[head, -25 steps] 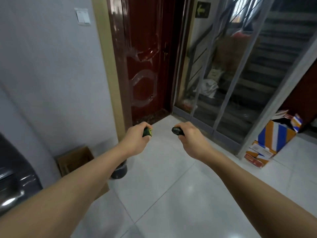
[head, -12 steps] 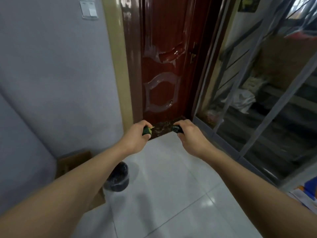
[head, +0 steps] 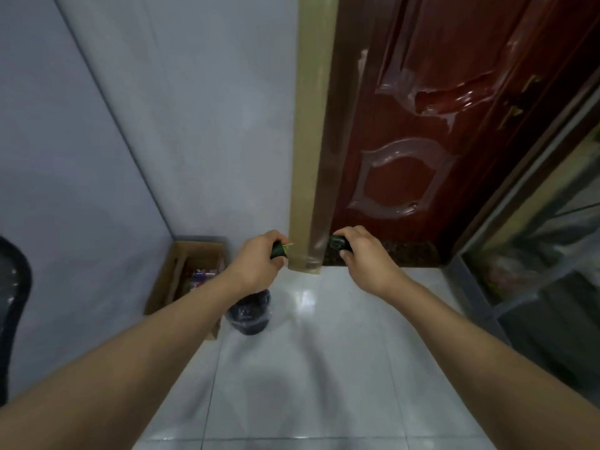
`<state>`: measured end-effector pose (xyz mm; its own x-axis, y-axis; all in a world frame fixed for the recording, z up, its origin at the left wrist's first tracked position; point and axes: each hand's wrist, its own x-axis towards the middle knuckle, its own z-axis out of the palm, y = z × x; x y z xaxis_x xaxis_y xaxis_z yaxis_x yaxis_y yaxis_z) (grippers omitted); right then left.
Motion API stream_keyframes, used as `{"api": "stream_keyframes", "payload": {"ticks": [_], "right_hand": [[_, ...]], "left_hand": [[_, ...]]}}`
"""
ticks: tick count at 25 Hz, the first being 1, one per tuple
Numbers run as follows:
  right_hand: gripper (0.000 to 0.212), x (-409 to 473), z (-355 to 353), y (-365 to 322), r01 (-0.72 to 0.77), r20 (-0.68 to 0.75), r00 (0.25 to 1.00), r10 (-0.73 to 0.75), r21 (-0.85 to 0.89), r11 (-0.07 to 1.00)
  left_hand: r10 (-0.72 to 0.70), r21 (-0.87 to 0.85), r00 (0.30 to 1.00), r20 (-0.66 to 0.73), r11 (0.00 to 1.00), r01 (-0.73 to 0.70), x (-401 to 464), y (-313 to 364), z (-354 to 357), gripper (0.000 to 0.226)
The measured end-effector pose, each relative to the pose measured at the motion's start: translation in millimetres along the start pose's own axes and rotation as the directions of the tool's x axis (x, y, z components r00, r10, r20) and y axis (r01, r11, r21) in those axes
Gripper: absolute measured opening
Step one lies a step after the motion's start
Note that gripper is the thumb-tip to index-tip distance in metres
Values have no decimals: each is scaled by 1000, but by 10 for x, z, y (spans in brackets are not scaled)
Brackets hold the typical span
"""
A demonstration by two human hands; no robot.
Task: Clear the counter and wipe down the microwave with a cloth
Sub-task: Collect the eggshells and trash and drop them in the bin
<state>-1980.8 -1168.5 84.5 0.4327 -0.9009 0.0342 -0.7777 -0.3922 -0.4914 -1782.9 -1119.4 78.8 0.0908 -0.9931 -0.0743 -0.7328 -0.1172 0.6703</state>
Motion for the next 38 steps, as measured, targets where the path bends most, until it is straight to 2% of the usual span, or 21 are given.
{"api": "stream_keyframes", "payload": {"ticks": [5, 11, 14, 18, 22, 25, 32, 35, 38], "right_hand": [[27, 700, 162, 155, 116, 94, 989, -118, 26, 993], [27, 1768, 455, 287, 218, 216, 951, -220, 33, 975], [27, 2209, 659, 324, 272, 270, 924, -272, 36, 962], [27, 2709, 962, 337, 301, 338, 890, -305, 65, 951], [28, 3147, 1251, 368, 404, 399, 823, -406, 92, 910], [29, 3532, 1478, 411, 494, 481, 728, -488, 125, 860], [27, 4179, 2176, 648, 630, 632, 480, -608, 234, 741], [31, 4266, 2619, 773, 630, 669, 421, -613, 271, 728], [32, 4280, 3094, 890, 617, 694, 396, -602, 285, 734]], "left_hand": [[-99, -6, 991, -89, 995, 99, 491, -230, 77, 25], [-250, -97, 955, -159, 967, 236, 1287, -616, 70, 26], [-310, -75, 934, -176, 951, 301, 1569, -815, 70, 25], [-395, -74, 894, -212, 919, 388, 1808, -1074, 54, 30], [-491, -124, 831, -261, 871, 476, 1990, -1260, 127, 30], [-603, -201, 745, -286, 798, 568, 2164, -1370, 265, 29], [-830, -450, 429, -356, 555, 700, 2498, -1627, 870, 31], [-873, -502, 331, -358, 479, 720, 2560, -1871, 1207, 31], [-895, -537, 272, -353, 432, 724, 2581, -2171, 1552, 28]]}}
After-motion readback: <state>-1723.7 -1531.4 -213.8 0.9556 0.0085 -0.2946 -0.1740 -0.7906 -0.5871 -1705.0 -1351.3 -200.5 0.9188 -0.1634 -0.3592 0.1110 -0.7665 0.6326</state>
